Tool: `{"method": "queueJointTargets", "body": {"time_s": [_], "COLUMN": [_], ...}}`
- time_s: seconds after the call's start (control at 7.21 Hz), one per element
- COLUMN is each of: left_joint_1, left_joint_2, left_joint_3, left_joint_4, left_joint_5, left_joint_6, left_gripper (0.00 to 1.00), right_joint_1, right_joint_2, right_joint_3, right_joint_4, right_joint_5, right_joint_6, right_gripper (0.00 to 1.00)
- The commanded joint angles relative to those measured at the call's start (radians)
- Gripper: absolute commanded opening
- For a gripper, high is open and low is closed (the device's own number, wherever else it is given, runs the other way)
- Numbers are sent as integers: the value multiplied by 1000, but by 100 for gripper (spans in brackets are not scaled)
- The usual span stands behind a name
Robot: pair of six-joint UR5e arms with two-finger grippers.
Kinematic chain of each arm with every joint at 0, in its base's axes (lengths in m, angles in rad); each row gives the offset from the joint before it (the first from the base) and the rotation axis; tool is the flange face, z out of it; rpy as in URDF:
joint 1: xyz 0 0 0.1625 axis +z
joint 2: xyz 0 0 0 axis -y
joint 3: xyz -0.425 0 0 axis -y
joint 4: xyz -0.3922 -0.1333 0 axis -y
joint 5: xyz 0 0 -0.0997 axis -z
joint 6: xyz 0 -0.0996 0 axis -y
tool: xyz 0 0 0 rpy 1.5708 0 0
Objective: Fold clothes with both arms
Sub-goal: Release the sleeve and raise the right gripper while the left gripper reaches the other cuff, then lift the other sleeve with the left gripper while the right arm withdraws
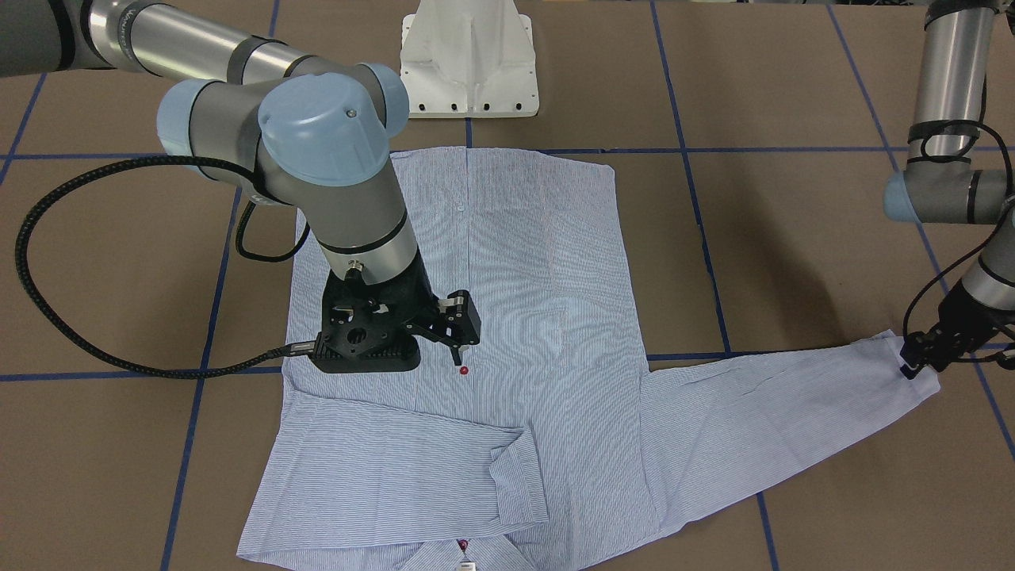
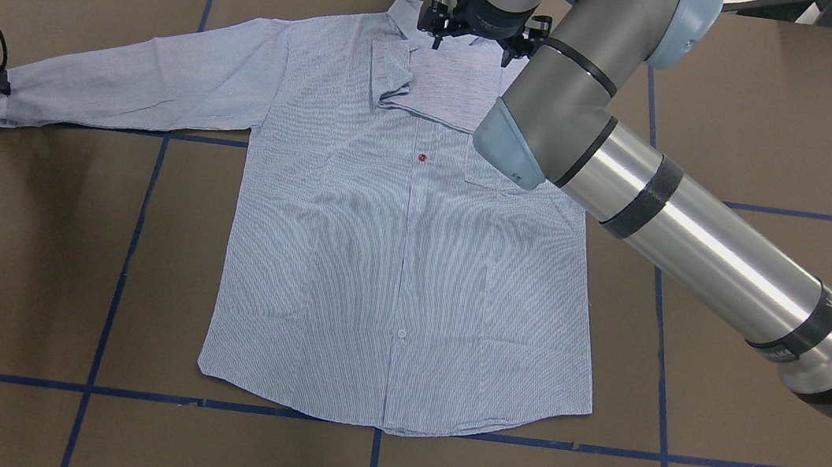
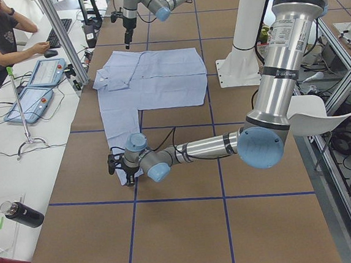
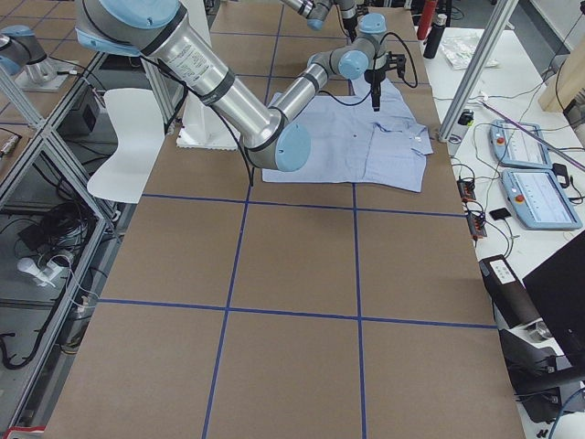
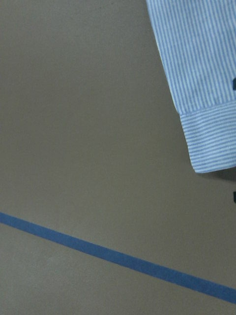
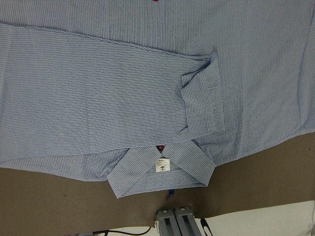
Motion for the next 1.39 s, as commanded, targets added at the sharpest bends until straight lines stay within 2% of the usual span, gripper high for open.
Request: {"method": "queueJointTargets", "body": {"time_s": [0.0, 0.14, 0.28, 0.42, 0.55, 0.83, 0.97, 1.11, 1.25], "left_joint_1": [0, 2, -1, -15, -53, -81, -80, -75, -49], "left_joint_2": [-2, -4, -20, -31, -84, -190, -250, -326, -391], "left_joint_3": [-10, -22, -54, -118, -196, -365, -405, -404, -398], "left_joint_4": [5, 16, 69, 155, 304, 604, 705, 726, 725], "left_joint_5": [-12, -24, -94, -119, -121, -142, -150, -158, -179], "left_joint_6": [6, 6, 6, 6, 6, -9, -44, -163, -275], "left_gripper": [0, 0, 0, 0, 0, 0, 0, 0, 0], "right_joint_1": [1, 3, 14, 14, 14, 15, 21, 33, 49], "right_joint_2": [-2, -5, -22, -99, -185, -279, -349, -421, -503], "right_joint_3": [-1, 0, 11, 84, 168, 299, 386, 463, 532], "right_joint_4": [0, 0, -3, -3, -32, -200, -288, -358, -380], "right_joint_5": [-1, 0, 12, 14, 34, 39, 39, 40, 42], "right_joint_6": [-2, -23, -31, -40, -67, -153, -216, -297, -374], "right_gripper": [99, 99, 99, 99, 99, 99, 99, 99, 99]}}
